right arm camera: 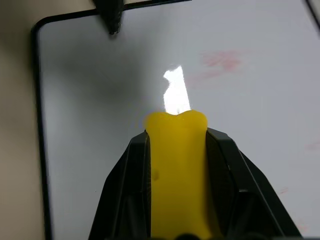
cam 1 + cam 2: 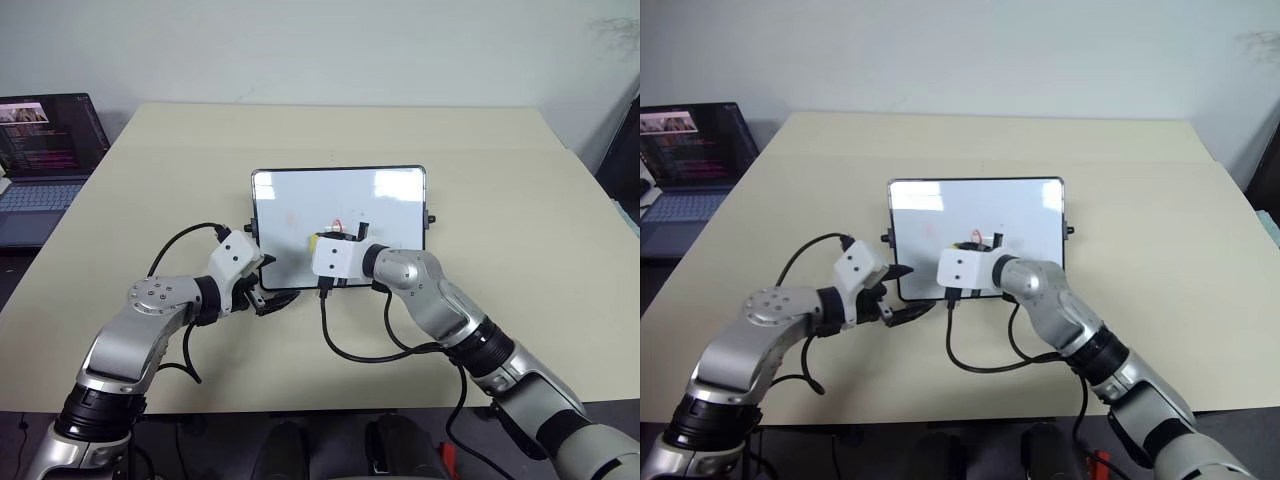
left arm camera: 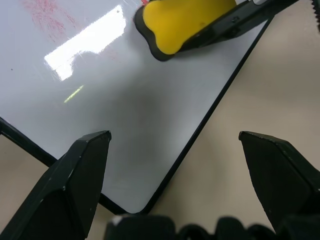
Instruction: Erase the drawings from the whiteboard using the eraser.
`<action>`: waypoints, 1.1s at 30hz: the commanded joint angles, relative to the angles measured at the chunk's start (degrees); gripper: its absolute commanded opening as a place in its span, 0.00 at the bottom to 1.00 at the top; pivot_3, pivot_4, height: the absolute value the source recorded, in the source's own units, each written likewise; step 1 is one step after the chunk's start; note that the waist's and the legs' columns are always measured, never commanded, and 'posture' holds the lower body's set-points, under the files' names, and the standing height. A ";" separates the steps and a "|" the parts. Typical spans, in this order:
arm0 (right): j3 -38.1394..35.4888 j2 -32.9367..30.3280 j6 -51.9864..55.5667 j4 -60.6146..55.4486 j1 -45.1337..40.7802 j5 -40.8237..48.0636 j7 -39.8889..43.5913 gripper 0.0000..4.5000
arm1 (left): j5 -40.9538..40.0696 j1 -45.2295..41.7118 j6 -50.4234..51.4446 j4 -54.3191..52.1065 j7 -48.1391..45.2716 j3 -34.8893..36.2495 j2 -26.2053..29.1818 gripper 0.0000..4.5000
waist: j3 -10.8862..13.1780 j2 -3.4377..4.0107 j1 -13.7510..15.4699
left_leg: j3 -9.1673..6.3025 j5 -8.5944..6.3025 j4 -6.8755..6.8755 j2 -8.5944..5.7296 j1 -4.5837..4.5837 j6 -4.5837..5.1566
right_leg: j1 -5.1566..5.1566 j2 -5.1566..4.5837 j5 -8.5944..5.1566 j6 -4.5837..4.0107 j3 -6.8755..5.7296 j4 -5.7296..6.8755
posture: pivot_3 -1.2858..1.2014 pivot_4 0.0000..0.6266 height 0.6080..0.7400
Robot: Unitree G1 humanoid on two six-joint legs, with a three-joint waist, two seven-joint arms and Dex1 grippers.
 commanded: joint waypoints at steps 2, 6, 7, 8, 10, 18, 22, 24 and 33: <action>-2.32 -0.56 -1.13 1.32 -1.40 -0.81 -0.77 0.26 | -0.23 -0.18 0.07 -1.93 0.20 0.15 0.13 1.00 | 0.00 0.00 0.01 | 0.00 0.00 0.00 -0.01 0.00 0.00 | 0.01 0.00 0.00 0.00 0.00 0.00 | 0.52 0.24 1.00; -0.14 -1.67 0.25 0.11 0.91 -0.57 4.22 0.26 | -0.24 -0.20 0.11 -1.97 0.25 0.06 0.00 1.00 | -0.01 -0.01 0.02 | 0.01 0.00 -0.01 -0.02 0.00 0.00 | 0.02 0.00 0.00 0.00 0.00 -0.04 | 0.52 0.24 1.00; 0.35 -2.01 1.13 -0.16 1.65 -0.66 5.66 0.26 | -0.26 -0.14 0.14 -2.07 0.27 0.02 -0.05 1.00 | -0.02 -0.02 0.04 | 0.00 0.00 -0.01 -0.02 0.00 0.00 | 0.03 0.00 0.00 0.00 0.00 -0.04 | 0.52 0.24 1.00; 0.55 -2.27 1.68 -0.31 2.12 -0.96 6.42 0.26 | -0.29 -0.09 0.17 -2.16 0.29 -0.01 -0.09 1.00 | -0.02 -0.02 0.03 | -0.01 0.00 -0.01 -0.02 0.00 0.00 | 0.05 0.00 0.00 0.00 -0.01 -0.05 | 0.52 0.24 1.00; 0.06 -2.46 2.00 -0.29 2.34 -1.21 6.63 0.26 | -0.35 -0.03 0.22 -2.29 0.26 -0.03 -0.12 1.00 | -0.02 -0.02 0.02 | 0.00 0.00 -0.01 -0.02 0.06 0.01 | 0.08 0.00 0.00 0.00 0.00 -0.03 | 0.52 0.24 1.00; -5.07 -2.28 -0.20 3.31 -1.01 -1.92 -1.53 0.26 | -0.41 -0.06 0.52 -2.60 0.20 -0.29 -0.31 1.00 | -0.03 -0.03 0.10 | 0.02 0.04 0.04 -0.01 0.21 0.03 | 0.19 0.01 0.03 -0.02 0.01 0.01 | 0.52 0.24 1.00; -4.44 -2.59 -0.10 3.37 -0.99 -1.18 0.23 0.26 | -0.48 0.00 0.67 -2.84 0.25 -0.47 -0.48 1.00 | -0.04 -0.05 0.15 | 0.02 0.07 0.05 -0.01 0.20 0.02 | 0.20 0.00 0.05 -0.01 0.02 -0.01 | 0.52 0.24 1.00; -3.05 -3.00 0.63 2.55 0.10 -0.94 3.25 0.26 | -0.51 0.01 0.69 -2.89 0.29 -0.53 -0.51 1.00 | -0.04 -0.05 0.13 | 0.02 0.07 0.03 -0.01 0.20 0.02 | 0.20 0.01 0.05 -0.01 0.03 -0.02 | 0.52 0.24 1.00; -3.09 -2.68 1.50 1.90 1.04 -2.46 3.49 0.26 | -0.58 0.20 0.77 -3.09 0.20 -0.36 -0.35 1.00 | -0.08 -0.08 0.03 | 0.04 0.09 0.03 0.00 0.32 0.05 | 0.25 0.01 0.07 -0.05 0.05 0.00 | 0.52 0.24 1.00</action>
